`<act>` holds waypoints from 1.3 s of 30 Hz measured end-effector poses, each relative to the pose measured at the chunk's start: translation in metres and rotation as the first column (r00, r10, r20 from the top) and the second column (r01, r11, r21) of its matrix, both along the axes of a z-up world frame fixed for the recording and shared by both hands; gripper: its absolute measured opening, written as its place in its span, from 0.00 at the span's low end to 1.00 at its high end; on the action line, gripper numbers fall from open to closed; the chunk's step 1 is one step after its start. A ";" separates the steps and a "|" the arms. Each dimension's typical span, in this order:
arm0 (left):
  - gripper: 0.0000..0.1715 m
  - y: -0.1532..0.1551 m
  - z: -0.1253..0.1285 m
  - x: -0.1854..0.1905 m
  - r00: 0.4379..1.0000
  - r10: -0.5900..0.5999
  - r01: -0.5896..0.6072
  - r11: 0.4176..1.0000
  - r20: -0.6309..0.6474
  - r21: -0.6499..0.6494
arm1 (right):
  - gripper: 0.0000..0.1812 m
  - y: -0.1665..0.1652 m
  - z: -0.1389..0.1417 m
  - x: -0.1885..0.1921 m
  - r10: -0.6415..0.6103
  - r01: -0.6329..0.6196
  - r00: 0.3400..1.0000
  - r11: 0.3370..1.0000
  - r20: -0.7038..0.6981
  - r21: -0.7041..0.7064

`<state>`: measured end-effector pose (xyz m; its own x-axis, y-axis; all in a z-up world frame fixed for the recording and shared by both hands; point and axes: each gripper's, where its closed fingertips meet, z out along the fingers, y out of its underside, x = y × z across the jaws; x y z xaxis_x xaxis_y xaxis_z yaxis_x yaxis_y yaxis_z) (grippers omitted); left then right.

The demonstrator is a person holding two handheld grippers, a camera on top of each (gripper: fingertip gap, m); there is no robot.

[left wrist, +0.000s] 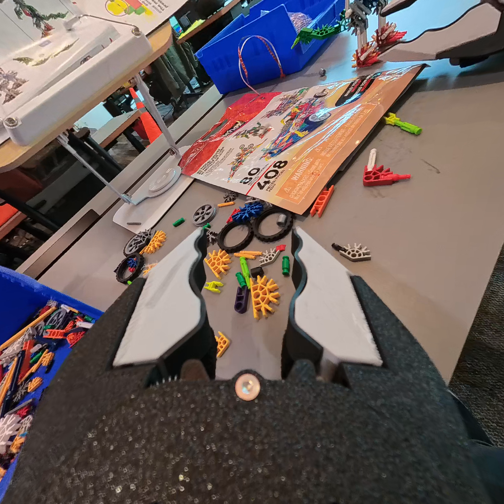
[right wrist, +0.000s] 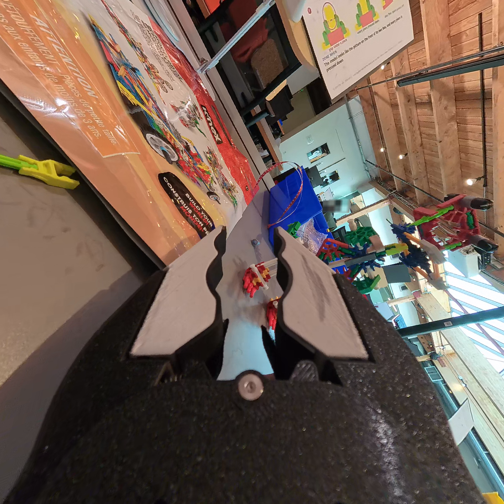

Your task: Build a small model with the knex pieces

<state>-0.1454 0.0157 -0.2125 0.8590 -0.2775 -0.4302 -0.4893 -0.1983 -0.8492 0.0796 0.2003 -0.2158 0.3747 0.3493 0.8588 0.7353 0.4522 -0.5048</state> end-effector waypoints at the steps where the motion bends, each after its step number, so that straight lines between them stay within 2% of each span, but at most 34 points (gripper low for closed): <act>1: 0.35 0.000 0.000 0.000 1.000 0.000 0.000 1.000 -0.008 0.001 | 0.19 0.000 0.000 0.000 0.001 -0.001 1.000 1.000 -0.002 0.001; 13: 0.35 0.000 -0.001 0.001 0.998 0.012 -0.011 1.000 -0.055 0.020 | 0.23 0.000 -0.008 -0.001 -0.008 0.009 0.998 1.000 0.055 -0.016; 22: 0.35 -0.001 0.009 -0.005 0.999 0.021 -0.023 0.999 0.048 0.044 | 0.24 0.001 -0.008 0.002 -0.032 0.033 0.999 0.998 0.033 -0.049; 39: 0.35 -0.003 0.017 -0.012 0.991 0.036 -0.045 0.997 0.130 0.064 | 0.25 0.007 -0.017 0.008 -0.087 0.092 0.995 0.981 0.039 -0.173</act>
